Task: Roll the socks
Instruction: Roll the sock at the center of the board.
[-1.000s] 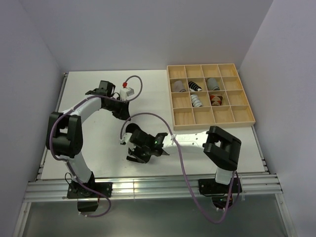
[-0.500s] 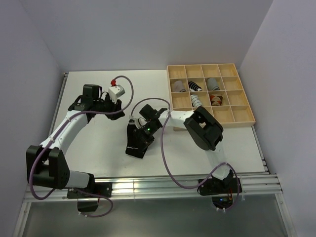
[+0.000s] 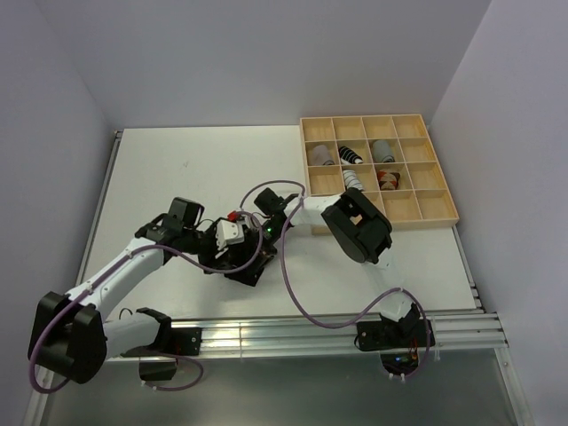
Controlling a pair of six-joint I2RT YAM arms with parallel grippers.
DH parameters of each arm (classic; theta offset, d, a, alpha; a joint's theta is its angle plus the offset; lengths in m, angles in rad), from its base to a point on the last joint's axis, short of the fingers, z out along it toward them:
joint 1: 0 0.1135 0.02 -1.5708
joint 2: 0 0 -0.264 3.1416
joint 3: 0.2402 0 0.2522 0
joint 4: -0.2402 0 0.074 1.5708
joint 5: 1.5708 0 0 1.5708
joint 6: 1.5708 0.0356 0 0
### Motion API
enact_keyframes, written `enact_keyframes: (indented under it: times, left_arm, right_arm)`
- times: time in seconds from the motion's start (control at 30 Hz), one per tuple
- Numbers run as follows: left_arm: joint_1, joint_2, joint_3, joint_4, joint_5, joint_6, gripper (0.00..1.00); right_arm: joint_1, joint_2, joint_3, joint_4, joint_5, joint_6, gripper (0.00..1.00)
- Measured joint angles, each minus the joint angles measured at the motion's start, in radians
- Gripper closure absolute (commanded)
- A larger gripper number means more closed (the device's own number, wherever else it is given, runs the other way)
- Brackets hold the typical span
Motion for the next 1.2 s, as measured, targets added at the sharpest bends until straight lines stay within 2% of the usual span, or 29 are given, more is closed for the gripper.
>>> enact_keyframes:
  times: [0.27, 0.7, 1.2]
  left_arm:
    - [-0.105, -0.018, -0.072, 0.073, -0.025, 0.045, 0.27]
    - [-0.26, -0.036, -0.181, 0.264, -0.169, 0.035, 0.3]
    - [-0.306, 0.086, -0.189, 0.285, -0.193, 0.062, 0.34]
  right_arm:
    - [-0.002, 0.011, 0.013, -0.006, -0.005, 0.014, 0.88]
    - [-0.011, 0.022, 0.018, -0.007, -0.019, 0.021, 0.9]
    - [-0.015, 0.024, 0.018, -0.006, -0.022, 0.021, 0.91]
